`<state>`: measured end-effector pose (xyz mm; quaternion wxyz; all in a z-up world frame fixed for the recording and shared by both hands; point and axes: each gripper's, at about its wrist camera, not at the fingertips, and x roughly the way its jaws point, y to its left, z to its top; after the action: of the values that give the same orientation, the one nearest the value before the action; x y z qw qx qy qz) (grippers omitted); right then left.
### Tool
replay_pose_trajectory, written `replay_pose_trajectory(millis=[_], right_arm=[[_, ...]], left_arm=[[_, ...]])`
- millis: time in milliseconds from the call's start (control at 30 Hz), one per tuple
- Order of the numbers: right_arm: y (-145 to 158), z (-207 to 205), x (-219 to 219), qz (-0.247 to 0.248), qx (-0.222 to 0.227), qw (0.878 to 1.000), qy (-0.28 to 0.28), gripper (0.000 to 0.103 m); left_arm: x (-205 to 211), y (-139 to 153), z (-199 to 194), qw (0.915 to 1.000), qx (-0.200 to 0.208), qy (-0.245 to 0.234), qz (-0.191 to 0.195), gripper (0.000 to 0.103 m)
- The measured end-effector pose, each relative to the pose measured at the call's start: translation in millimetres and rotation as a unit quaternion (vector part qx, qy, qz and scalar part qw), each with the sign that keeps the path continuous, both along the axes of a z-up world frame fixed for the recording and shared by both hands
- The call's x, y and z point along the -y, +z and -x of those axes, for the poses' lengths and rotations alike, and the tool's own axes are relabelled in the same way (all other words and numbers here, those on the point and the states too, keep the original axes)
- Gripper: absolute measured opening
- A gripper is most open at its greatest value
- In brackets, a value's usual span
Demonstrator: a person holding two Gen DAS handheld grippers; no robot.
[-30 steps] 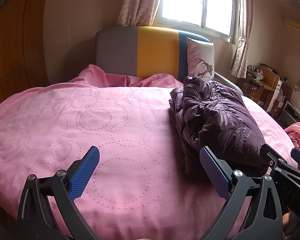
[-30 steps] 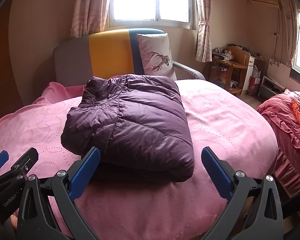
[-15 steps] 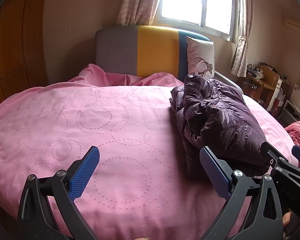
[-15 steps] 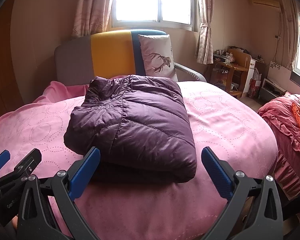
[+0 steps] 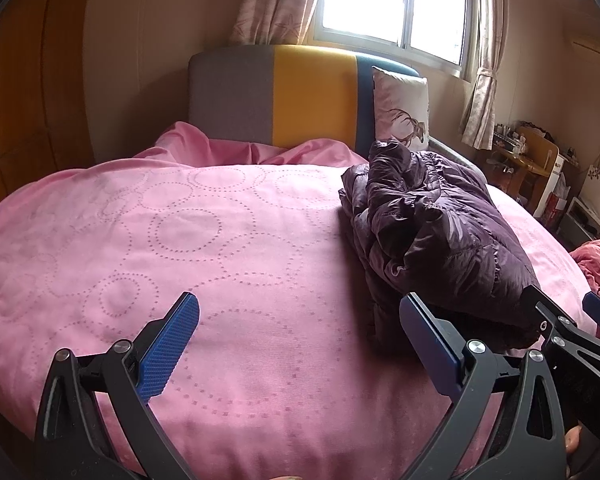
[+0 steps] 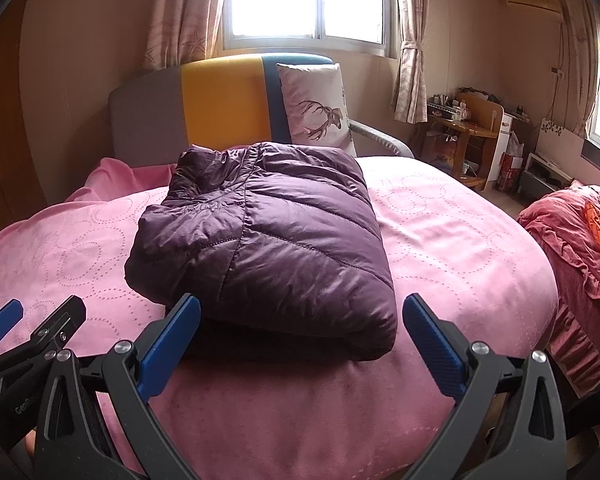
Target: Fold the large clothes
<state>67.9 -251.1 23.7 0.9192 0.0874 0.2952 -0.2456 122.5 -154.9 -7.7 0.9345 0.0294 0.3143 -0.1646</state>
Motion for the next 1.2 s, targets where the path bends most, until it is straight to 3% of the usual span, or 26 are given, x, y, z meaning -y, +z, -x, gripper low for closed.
replay_pose_trajectory(millis=[300, 1200], right_arm=[[-1, 9, 9, -0.003, 0.003, 1.0, -0.022, 0.101], [0, 11, -5, 0.005, 0.005, 1.0, -0.003, 0.101]], left_arm=[[1, -2, 0, 1.0, -0.003, 0.001, -0.002, 0.099], [-9, 1, 3, 1.0, 0.006, -0.001, 0.003, 0.099]])
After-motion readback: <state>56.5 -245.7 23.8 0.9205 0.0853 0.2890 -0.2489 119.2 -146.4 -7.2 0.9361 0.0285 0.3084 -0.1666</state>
